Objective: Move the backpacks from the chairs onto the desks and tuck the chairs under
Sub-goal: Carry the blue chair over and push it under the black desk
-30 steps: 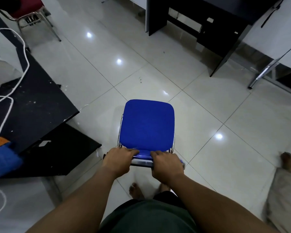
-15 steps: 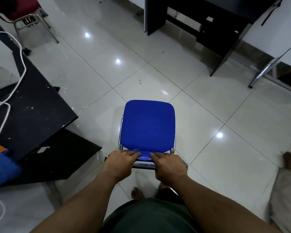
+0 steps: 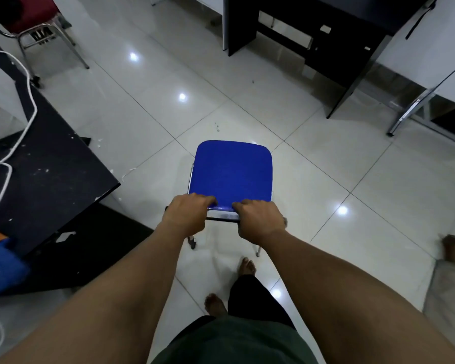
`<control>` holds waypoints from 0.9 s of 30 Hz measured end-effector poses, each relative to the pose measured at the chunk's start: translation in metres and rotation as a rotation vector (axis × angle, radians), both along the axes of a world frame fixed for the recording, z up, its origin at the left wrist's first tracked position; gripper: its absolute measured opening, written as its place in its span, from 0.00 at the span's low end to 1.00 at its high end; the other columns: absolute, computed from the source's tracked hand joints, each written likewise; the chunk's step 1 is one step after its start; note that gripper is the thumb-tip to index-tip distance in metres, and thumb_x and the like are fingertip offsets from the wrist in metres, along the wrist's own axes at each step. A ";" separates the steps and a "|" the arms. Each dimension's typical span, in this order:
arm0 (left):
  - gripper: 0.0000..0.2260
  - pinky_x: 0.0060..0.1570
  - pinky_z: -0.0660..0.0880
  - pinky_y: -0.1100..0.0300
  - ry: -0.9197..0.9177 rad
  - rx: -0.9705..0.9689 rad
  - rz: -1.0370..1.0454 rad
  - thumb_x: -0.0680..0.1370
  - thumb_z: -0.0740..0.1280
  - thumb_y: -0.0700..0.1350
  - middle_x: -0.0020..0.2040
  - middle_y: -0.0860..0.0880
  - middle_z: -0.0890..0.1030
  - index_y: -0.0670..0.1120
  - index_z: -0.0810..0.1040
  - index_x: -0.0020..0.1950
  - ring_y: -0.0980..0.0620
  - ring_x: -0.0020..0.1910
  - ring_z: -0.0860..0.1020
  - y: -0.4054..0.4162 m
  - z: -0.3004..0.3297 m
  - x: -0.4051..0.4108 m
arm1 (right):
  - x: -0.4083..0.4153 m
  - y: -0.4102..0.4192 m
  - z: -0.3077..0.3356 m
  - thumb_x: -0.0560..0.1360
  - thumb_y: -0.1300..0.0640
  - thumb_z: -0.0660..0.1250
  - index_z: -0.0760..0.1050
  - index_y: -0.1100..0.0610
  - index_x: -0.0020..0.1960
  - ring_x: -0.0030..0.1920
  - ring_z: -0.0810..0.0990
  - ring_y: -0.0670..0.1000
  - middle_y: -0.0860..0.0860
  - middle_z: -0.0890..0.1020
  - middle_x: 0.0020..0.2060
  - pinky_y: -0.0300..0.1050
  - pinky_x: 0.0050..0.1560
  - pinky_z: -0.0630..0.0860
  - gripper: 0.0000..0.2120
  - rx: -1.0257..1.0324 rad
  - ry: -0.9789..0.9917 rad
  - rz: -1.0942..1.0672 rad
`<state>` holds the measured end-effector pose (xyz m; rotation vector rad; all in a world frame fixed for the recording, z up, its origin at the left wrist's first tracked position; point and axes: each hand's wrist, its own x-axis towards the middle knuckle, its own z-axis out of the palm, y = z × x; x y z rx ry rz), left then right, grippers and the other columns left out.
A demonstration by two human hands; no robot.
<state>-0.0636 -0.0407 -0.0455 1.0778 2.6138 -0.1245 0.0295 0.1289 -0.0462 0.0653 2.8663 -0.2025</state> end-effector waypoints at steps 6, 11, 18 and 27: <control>0.15 0.50 0.78 0.54 0.004 -0.021 -0.006 0.79 0.64 0.48 0.54 0.49 0.81 0.56 0.72 0.66 0.48 0.50 0.80 0.012 -0.007 -0.015 | -0.019 0.010 -0.003 0.75 0.54 0.62 0.75 0.49 0.50 0.33 0.74 0.54 0.48 0.78 0.37 0.46 0.36 0.67 0.06 0.066 -0.025 -0.018; 0.17 0.47 0.77 0.55 0.007 -0.020 -0.028 0.78 0.64 0.47 0.52 0.50 0.82 0.56 0.73 0.66 0.48 0.46 0.80 0.020 -0.010 -0.025 | -0.025 0.023 -0.008 0.76 0.52 0.63 0.75 0.48 0.52 0.32 0.74 0.53 0.48 0.81 0.38 0.44 0.35 0.67 0.06 0.070 0.012 0.008; 0.15 0.46 0.79 0.54 0.032 0.006 -0.034 0.77 0.64 0.49 0.49 0.50 0.82 0.57 0.74 0.64 0.48 0.44 0.80 0.033 -0.012 -0.048 | -0.048 0.038 -0.014 0.75 0.49 0.63 0.75 0.47 0.51 0.32 0.77 0.52 0.47 0.81 0.37 0.44 0.35 0.73 0.06 0.077 0.038 0.007; 0.14 0.44 0.79 0.54 0.038 0.031 -0.055 0.76 0.63 0.50 0.47 0.51 0.82 0.57 0.74 0.62 0.48 0.43 0.80 0.052 -0.017 -0.086 | -0.082 0.061 -0.018 0.75 0.47 0.62 0.75 0.47 0.51 0.31 0.75 0.52 0.47 0.81 0.37 0.42 0.33 0.71 0.08 0.085 0.086 0.001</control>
